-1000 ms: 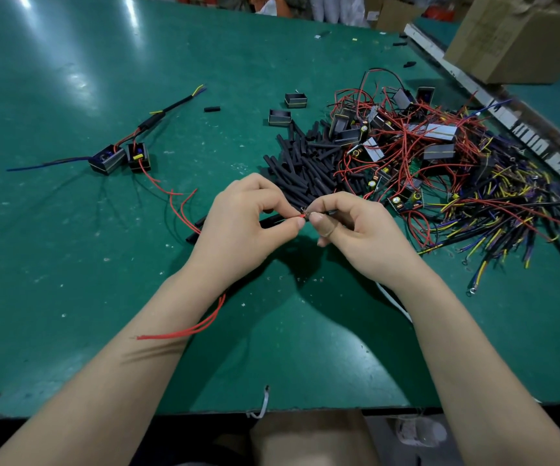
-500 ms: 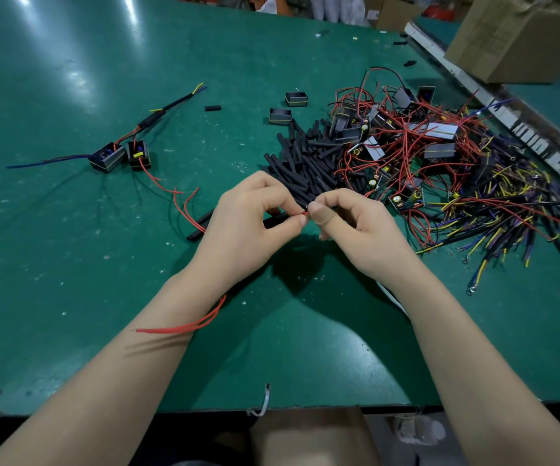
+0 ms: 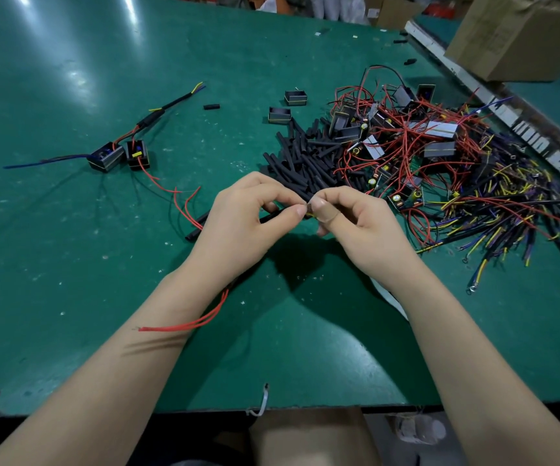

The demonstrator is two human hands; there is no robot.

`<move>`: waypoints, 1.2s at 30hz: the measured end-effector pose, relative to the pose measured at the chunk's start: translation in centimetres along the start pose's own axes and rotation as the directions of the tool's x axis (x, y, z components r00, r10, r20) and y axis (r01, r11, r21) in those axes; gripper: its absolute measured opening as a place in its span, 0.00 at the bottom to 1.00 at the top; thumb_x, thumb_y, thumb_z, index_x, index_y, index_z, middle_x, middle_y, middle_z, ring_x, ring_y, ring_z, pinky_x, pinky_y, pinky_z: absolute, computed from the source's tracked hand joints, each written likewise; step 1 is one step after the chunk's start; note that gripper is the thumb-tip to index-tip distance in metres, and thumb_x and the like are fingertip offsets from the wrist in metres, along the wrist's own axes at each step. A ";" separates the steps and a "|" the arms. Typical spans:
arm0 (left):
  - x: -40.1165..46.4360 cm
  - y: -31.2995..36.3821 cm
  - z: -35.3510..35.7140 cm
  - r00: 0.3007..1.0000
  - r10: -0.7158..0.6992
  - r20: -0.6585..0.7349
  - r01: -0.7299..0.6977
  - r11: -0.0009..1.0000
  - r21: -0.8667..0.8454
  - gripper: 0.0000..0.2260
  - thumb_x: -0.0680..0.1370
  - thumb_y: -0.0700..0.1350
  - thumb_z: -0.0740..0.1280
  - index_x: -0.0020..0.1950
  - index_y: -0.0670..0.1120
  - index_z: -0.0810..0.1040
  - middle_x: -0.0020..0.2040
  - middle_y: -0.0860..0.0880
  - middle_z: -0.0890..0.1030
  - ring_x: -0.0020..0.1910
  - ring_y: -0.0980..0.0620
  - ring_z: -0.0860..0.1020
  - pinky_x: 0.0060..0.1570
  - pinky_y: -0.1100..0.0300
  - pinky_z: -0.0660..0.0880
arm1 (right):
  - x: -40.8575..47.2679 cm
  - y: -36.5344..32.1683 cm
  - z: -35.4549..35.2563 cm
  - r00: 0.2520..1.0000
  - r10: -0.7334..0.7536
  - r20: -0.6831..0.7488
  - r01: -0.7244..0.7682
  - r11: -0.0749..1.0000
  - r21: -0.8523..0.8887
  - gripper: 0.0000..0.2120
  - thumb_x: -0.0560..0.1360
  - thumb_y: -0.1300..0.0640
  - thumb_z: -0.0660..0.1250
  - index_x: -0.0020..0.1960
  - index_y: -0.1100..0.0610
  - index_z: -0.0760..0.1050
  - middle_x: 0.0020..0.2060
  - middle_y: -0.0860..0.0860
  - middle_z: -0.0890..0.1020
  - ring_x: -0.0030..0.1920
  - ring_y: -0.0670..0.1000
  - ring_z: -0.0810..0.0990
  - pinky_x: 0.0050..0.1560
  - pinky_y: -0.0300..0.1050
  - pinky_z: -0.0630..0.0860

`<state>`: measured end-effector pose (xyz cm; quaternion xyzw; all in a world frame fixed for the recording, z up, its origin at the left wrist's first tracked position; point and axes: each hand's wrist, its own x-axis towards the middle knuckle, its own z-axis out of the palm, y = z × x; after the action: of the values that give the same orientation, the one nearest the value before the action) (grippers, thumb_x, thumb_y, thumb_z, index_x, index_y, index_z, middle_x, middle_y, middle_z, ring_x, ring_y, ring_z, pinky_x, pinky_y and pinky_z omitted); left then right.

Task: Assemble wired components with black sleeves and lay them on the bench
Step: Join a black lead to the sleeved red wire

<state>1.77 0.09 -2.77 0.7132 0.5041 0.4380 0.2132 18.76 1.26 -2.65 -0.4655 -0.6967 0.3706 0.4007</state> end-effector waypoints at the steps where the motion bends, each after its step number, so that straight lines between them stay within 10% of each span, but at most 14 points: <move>1: 0.0 0.0 0.0 1.000 -0.003 -0.002 0.003 1.000 -0.007 0.03 0.73 0.43 0.72 0.45 0.50 0.84 0.46 0.50 0.80 0.41 0.61 0.74 0.48 0.71 0.68 | 0.0 0.0 0.0 1.000 0.001 0.006 -0.001 1.000 -0.012 0.06 0.79 0.55 0.63 0.45 0.50 0.76 0.36 0.42 0.76 0.32 0.37 0.76 0.40 0.30 0.69; 12: -0.1 0.0 0.1 0.999 0.051 -0.020 -0.049 0.996 0.068 0.02 0.73 0.43 0.72 0.45 0.48 0.83 0.45 0.49 0.79 0.42 0.55 0.75 0.50 0.58 0.72 | -0.1 0.0 0.4 0.999 0.046 0.009 -0.046 0.998 -0.030 0.07 0.80 0.55 0.62 0.43 0.49 0.75 0.33 0.44 0.76 0.32 0.38 0.75 0.38 0.31 0.69; 23: -0.3 -0.3 0.2 0.914 0.403 -0.046 -0.358 0.856 0.373 0.05 0.74 0.42 0.69 0.41 0.43 0.83 0.42 0.47 0.80 0.38 0.43 0.75 0.36 0.46 0.71 | -0.1 0.5 0.5 0.989 0.122 0.085 -0.116 0.990 -0.079 0.09 0.80 0.51 0.60 0.42 0.47 0.74 0.27 0.47 0.76 0.30 0.45 0.71 0.34 0.41 0.65; 30: -0.4 0.0 0.3 0.989 0.114 -0.097 -0.096 0.980 0.175 0.04 0.73 0.44 0.71 0.43 0.46 0.84 0.43 0.49 0.79 0.45 0.47 0.76 0.49 0.48 0.73 | -0.4 0.5 0.8 0.965 -0.254 -0.069 0.223 0.929 -0.294 0.03 0.78 0.60 0.65 0.47 0.57 0.78 0.38 0.45 0.78 0.37 0.41 0.73 0.42 0.32 0.68; 36: -0.1 0.2 -0.1 0.997 -0.033 -0.071 0.036 0.999 0.029 0.04 0.72 0.40 0.72 0.41 0.50 0.83 0.42 0.49 0.79 0.43 0.54 0.76 0.50 0.62 0.71 | -0.6 0.6 0.9 0.900 -0.436 -0.021 0.370 0.786 -0.495 0.06 0.77 0.63 0.65 0.52 0.60 0.79 0.46 0.52 0.79 0.45 0.53 0.79 0.43 0.54 0.76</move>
<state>1.83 -0.08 -2.62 0.6918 0.5301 0.4512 0.1920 18.34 0.73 -3.66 -0.4140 -0.8210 0.0601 0.3885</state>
